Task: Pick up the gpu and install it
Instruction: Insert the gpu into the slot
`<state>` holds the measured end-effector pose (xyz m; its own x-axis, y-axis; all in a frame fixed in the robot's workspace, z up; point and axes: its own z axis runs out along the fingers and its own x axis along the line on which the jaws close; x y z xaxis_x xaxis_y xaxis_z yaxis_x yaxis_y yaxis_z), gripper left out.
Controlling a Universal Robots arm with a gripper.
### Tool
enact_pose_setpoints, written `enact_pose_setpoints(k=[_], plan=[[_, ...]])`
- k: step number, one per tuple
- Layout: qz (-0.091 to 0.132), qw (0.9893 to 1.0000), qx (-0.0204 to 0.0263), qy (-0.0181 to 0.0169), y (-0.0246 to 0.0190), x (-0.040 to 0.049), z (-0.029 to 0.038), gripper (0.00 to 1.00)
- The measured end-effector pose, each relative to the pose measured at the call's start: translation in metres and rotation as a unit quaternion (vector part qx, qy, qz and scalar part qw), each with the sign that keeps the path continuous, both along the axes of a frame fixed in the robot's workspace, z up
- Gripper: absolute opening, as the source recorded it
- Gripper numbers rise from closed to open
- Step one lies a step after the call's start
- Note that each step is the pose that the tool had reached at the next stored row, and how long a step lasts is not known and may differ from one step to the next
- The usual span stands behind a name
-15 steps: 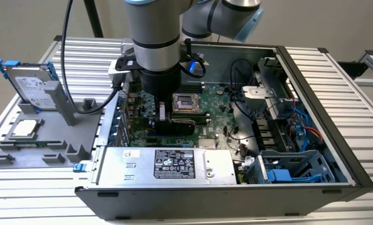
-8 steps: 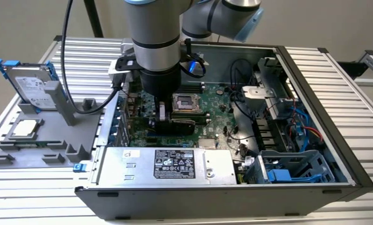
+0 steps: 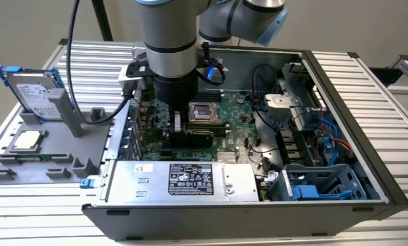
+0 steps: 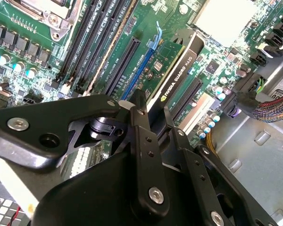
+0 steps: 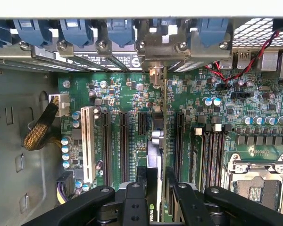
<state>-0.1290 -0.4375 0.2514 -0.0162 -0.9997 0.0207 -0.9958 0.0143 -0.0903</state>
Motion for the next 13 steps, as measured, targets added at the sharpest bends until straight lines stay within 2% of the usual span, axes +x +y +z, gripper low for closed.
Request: enact_pose_setpoints(k=[5,6,10,13], plan=[[0.0,1.0,-0.0001,0.0001,-0.0001,-0.0002,0.0001,0.0],[0.0,1.0,0.0,0.0,-0.0001,0.0,0.0001,1.0],[0.0,1.0,-0.0001,0.0001,0.0,0.0,0.0039,1.0],[0.0,1.0,0.0009,0.0,0.0,0.0,0.0039,1.0]])
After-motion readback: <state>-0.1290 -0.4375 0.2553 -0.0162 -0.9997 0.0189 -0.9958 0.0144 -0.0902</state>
